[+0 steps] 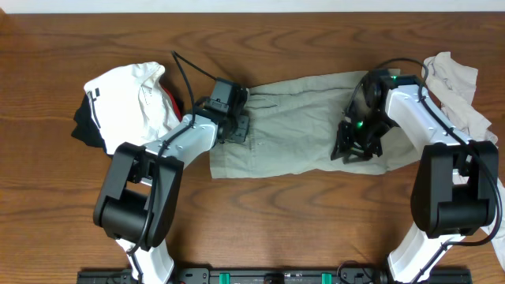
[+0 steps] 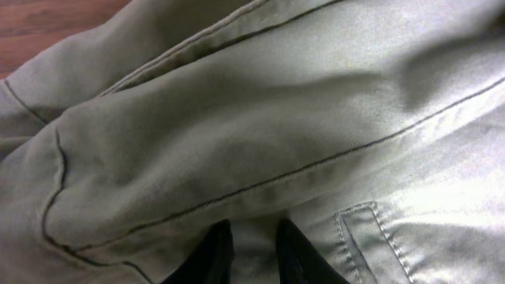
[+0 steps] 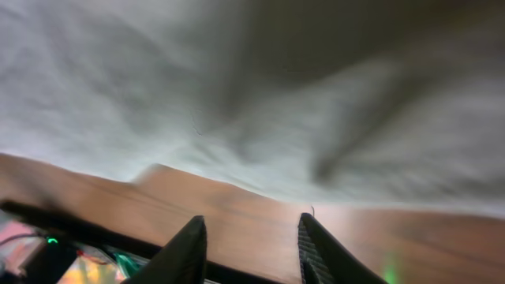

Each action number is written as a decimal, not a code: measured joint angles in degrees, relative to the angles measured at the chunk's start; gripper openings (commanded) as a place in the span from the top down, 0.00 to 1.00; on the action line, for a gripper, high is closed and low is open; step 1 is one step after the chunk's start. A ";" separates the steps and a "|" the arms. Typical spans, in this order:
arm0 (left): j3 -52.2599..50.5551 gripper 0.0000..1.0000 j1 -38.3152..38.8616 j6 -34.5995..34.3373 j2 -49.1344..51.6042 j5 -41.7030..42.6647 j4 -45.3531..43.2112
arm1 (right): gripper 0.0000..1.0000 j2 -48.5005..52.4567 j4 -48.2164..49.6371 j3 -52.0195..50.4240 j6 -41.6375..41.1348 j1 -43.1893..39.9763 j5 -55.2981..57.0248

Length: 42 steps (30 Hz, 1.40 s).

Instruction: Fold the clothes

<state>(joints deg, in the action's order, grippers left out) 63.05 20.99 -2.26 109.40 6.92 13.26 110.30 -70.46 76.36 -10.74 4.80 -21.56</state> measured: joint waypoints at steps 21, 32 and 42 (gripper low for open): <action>0.00 0.78 -0.15 -0.52 0.00 -0.52 0.17 | 0.99 -0.52 13.75 -11.47 -9.16 -0.42 3.87; 0.07 0.78 0.83 -0.66 0.00 1.53 0.44 | 0.83 -0.52 1.90 -7.67 -6.32 -3.21 11.78; 0.81 0.50 0.07 -1.18 -0.68 -0.61 4.13 | 0.70 -3.69 1.79 -4.02 2.12 -8.02 7.15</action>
<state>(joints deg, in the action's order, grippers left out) 63.86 21.06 -3.44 108.73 6.31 17.39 106.61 -68.66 72.34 -8.62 -3.22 -14.41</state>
